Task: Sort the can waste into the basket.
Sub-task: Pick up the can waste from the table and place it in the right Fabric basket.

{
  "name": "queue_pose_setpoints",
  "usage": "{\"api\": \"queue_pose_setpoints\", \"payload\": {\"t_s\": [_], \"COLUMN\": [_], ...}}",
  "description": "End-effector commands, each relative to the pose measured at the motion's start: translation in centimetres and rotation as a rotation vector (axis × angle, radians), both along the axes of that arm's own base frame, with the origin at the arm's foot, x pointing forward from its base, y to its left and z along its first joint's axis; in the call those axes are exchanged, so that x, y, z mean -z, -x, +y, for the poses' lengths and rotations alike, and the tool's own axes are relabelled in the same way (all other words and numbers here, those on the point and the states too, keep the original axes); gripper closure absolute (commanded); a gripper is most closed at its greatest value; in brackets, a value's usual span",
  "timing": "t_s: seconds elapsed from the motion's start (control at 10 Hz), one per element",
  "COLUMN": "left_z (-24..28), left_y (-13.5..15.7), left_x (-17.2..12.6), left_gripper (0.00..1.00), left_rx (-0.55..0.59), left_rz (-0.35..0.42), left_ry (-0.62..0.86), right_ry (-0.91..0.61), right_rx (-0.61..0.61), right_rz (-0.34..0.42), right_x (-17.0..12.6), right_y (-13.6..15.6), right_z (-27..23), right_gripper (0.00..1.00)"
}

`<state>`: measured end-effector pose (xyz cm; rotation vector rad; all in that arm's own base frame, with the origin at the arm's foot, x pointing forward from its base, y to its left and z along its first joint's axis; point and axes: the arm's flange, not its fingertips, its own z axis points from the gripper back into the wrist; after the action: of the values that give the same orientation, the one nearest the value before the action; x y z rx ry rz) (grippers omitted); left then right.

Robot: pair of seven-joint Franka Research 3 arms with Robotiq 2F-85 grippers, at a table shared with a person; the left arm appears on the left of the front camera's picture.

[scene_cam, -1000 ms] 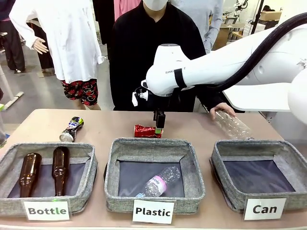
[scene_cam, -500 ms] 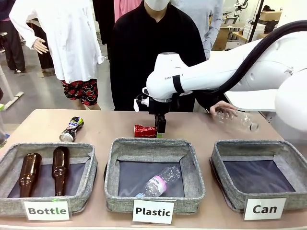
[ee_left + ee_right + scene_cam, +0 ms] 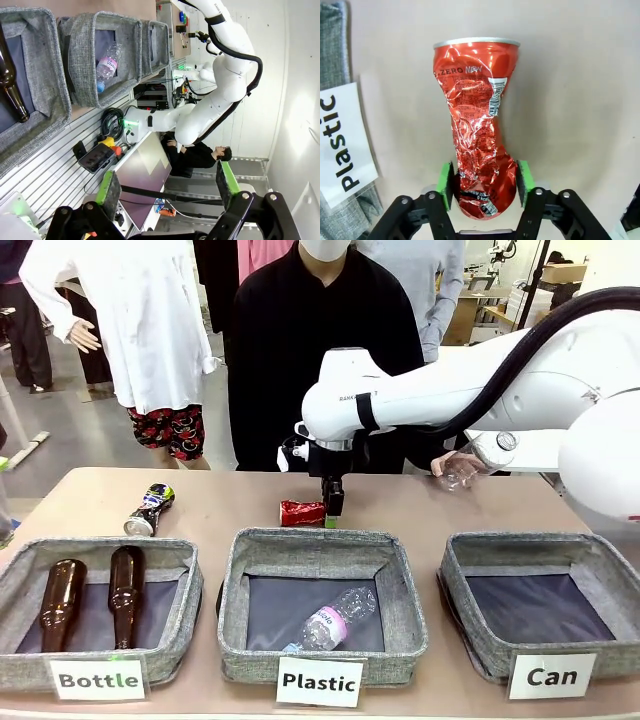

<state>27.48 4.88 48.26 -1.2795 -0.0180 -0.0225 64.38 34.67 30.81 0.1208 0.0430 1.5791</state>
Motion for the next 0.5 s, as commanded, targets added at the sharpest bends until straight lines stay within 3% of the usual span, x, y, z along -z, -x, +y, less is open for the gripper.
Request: {"api": "queue_pose_setpoints", "payload": {"t_s": [0.0,0.1,0.4], "left_z": [0.0,0.0,0.0], "left_y": [0.3,0.3,0.3], "left_x": [-0.2,-0.2,-0.2], "left_gripper": [0.0,0.0,0.0], "left_rx": [0.0,0.0,0.0], "left_rz": [0.01,0.01,0.01], "left_ry": [0.007,0.007,0.007], "right_ry": [-0.011,-0.031,-0.067], "right_rx": [-0.052,-0.06,-0.081], "right_rz": [-0.005,0.0,-0.051], "right_x": [-0.5,-1.0,-6.3], "right_y": [-0.4,0.1,4.0], "right_z": [0.3,0.6,1.8], "right_gripper": [0.76,1.0,1.0]}}
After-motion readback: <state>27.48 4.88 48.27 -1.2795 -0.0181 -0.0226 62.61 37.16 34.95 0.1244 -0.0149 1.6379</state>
